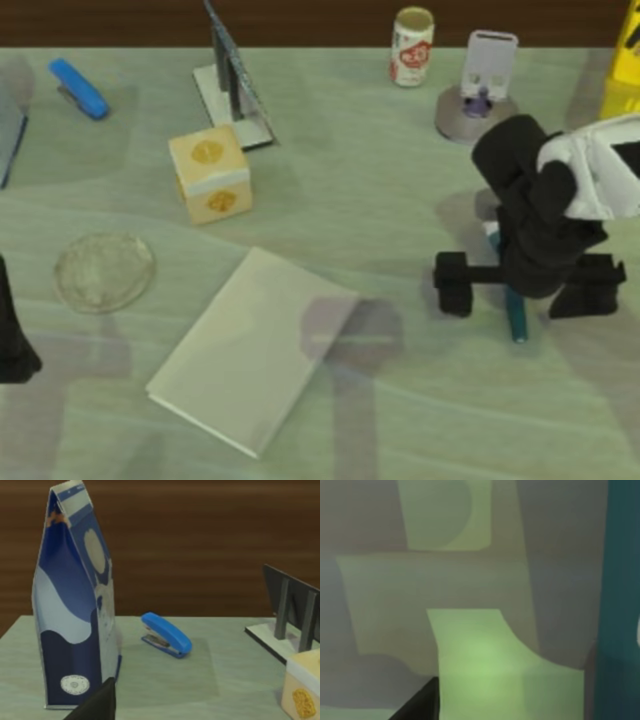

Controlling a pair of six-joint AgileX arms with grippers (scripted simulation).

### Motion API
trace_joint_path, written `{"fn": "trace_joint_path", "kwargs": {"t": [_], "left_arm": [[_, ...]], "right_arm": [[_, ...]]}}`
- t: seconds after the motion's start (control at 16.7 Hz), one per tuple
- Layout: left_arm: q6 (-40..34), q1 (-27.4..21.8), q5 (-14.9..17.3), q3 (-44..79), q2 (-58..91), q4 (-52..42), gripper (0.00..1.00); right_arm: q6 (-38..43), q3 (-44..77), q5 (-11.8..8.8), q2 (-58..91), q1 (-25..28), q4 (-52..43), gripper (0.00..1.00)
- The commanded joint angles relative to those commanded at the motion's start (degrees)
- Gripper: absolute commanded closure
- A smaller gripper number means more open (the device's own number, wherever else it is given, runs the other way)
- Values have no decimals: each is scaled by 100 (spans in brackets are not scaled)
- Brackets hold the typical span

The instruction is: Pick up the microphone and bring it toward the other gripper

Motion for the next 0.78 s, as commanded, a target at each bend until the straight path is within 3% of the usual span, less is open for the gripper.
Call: {"fn": "trace_joint_path", "kwargs": {"t": [0.3, 0.78], "left_arm": [[0, 0, 0, 0, 0, 0, 0], [0, 0, 0, 0, 0, 0, 0]], "right_arm": [[0, 0, 0, 0, 0, 0, 98], [0, 0, 0, 0, 0, 0, 100]]}}
